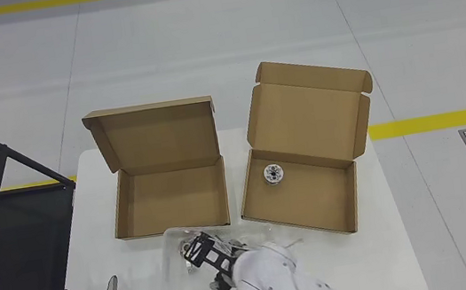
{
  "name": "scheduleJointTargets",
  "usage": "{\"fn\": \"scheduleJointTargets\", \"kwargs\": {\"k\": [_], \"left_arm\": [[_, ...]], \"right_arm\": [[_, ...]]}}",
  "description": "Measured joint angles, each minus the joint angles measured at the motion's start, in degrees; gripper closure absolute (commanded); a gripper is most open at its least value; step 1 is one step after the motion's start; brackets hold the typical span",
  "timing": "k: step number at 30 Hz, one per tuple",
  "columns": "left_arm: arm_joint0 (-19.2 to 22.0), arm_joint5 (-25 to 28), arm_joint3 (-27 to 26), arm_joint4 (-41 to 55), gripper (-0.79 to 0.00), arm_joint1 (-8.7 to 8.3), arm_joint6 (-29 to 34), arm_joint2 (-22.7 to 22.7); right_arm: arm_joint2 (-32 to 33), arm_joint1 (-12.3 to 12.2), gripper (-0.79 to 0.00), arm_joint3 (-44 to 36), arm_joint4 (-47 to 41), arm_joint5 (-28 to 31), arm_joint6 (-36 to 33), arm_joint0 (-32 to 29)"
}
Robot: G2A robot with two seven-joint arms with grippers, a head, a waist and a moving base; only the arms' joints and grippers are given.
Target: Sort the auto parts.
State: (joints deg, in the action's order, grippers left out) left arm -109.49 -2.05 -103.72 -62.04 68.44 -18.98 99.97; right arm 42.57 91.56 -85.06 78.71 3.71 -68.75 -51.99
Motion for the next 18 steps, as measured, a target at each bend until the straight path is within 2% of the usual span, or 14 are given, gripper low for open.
{"fn": "scheduleJointTargets", "kwargs": {"k": [3, 6, 9, 13, 15, 16, 18], "left_arm": [[0.0, 0.0, 0.0, 0.0, -0.785, 0.00, 0.0, 0.0], [0.0, 0.0, 0.0, 0.0, -0.785, 0.00, 0.0, 0.0], [0.0, 0.0, 0.0, 0.0, -0.785, 0.00, 0.0, 0.0], [0.0, 0.0, 0.0, 0.0, -0.785, 0.00, 0.0, 0.0], [0.0, 0.0, 0.0, 0.0, -0.785, 0.00, 0.0, 0.0], [0.0, 0.0, 0.0, 0.0, -0.785, 0.00, 0.0, 0.0], [0.0, 0.0, 0.0, 0.0, -0.785, 0.00, 0.0, 0.0]], "right_arm": [[-1.0, 0.6, -0.489, 1.9, 0.4, -1.9, -1.3, 0.7], [-1.5, 1.0, -0.446, 3.8, 1.4, -4.2, -2.8, 1.1], [-1.4, 1.4, -0.446, 6.1, 1.6, -5.9, -3.2, 1.7], [-0.9, 1.8, -0.489, 9.2, 1.4, -7.3, -2.5, 2.6], [-0.7, 2.1, -0.459, 10.7, 0.8, -7.3, -2.4, 3.1], [-0.5, 2.2, -0.403, 11.4, 0.5, -7.2, -2.4, 3.4], [-0.1, 2.4, -0.366, 13.1, -0.3, -7.2, -2.3, 4.2]]}}
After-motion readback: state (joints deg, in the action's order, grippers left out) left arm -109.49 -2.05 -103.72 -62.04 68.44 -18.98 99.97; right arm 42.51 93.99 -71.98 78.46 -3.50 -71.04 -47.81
